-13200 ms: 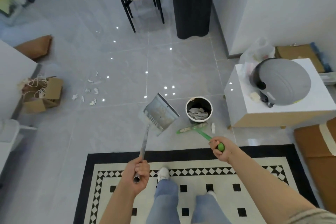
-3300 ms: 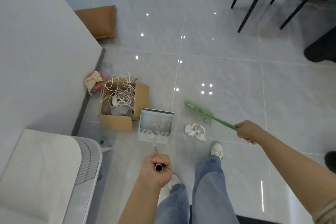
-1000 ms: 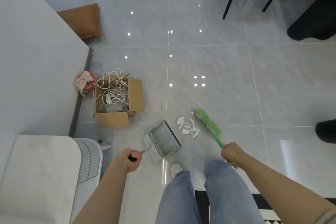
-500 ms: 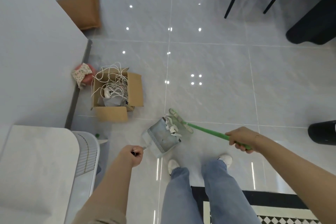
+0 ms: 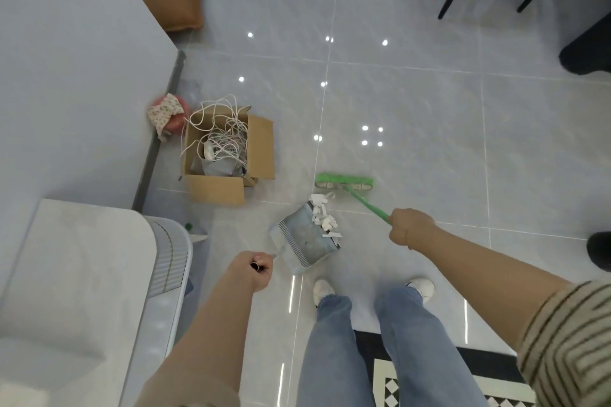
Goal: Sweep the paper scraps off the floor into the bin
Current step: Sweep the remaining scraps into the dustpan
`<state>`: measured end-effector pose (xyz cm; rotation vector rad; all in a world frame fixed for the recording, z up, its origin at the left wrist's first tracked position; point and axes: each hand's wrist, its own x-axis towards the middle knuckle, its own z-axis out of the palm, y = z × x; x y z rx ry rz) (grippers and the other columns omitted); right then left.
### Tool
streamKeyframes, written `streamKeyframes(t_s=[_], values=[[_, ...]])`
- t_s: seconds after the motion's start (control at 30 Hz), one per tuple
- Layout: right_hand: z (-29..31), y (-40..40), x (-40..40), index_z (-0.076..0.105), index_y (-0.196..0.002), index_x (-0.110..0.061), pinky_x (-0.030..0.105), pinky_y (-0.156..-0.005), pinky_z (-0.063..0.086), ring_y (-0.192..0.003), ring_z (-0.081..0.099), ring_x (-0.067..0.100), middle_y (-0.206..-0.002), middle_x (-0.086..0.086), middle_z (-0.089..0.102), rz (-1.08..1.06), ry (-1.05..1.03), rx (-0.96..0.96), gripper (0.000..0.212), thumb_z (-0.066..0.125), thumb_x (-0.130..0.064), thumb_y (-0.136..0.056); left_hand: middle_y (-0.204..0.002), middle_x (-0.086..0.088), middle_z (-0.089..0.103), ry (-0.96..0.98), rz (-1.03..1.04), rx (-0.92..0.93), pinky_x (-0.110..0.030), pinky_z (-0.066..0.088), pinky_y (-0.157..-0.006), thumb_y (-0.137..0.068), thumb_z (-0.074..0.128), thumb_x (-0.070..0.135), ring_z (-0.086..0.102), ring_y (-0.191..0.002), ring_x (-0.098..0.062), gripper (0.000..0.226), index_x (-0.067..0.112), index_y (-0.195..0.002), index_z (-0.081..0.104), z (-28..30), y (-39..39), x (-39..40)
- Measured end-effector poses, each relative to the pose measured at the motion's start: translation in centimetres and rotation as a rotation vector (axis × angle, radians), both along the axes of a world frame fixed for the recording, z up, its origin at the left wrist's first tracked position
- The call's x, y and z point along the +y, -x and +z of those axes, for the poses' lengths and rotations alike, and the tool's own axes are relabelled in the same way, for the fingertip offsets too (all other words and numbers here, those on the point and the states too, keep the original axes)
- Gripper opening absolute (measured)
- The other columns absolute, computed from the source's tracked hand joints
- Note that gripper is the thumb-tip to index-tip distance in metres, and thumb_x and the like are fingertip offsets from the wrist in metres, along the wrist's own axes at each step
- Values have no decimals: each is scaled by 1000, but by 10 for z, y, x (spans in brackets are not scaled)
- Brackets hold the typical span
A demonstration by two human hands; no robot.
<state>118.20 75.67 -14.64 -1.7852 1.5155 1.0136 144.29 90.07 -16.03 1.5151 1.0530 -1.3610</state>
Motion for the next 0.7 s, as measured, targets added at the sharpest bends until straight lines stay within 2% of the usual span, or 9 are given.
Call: streamKeyframes(t_s=[0.07,0.13,0.2,0.27,0.3,0.33,0.4,0.5,0.7], values=[[5,1,8,54,-122,-13,25,-65,44,-85,59,19,-90,-1,52,100,14,41,34,47,-14,-89,-28,-2,26,1,6,-18,-9,20,-24,-97,24,-2,21,-15,-12,34,17,-95,52,0,0,1],[15,6,8,54,-123,-14,25,-65,44,-90,60,20,-100,1,57,134,13,58,34,47,-16,-90,-27,-3,26,7,14,-25,-8,20,-25,-95,22,-3,21,-15,-12,34,12,-68,38,6,3,-1],[23,20,-2,55,-125,-17,24,-63,44,-78,57,18,-103,0,59,101,2,63,37,47,-19,-89,-27,-3,25,13,16,-29,-9,20,-25,-94,23,-5,20,-15,-11,33,10,-80,49,12,7,-2],[30,38,-11,60,-123,-19,24,-62,47,-66,57,16,-97,-1,63,-12,7,59,40,48,-17,-85,-27,-2,24,-10,24,-31,-9,20,-26,-94,24,-7,20,-15,-11,40,19,-112,48,17,10,-3],[33,48,-14,62,-122,-18,24,-60,48,-61,57,16,-93,1,65,-81,6,48,42,48,-14,-82,-27,-2,24,-10,22,-26,-9,19,-26,-94,24,-6,20,-15,-11,40,22,-110,48,18,11,-1],[37,57,-17,64,-122,-15,24,-54,46,-55,55,16,-86,4,66,-153,-9,28,44,49,-9,-81,-26,-2,24,0,26,-9,-9,19,-25,-94,24,-6,20,-15,-11,37,21,-94,49,19,12,-1],[43,71,-17,63,-122,-8,20,-44,34,-46,44,16,-66,7,56,-275,-59,-10,45,46,0,-82,-25,-3,24,-9,28,16,-9,19,-25,-93,23,-6,21,-15,-11,37,16,-65,34,18,14,1],[37,77,-10,60,-125,-3,19,-43,28,-43,39,17,-58,8,48,-409,-37,-50,45,44,1,-83,-26,-4,23,0,10,21,-9,19,-26,-93,22,-6,21,-16,-11,38,16,-61,26,15,14,0],[-13,39,57,59,-122,0,20,-44,41,-49,53,21,-68,9,57,-588,-64,-186,40,45,-3,-85,-27,-4,25,15,-6,34,-9,20,-25,-95,27,-6,19,-16,-12,36,0,-60,38,14,9,4]])
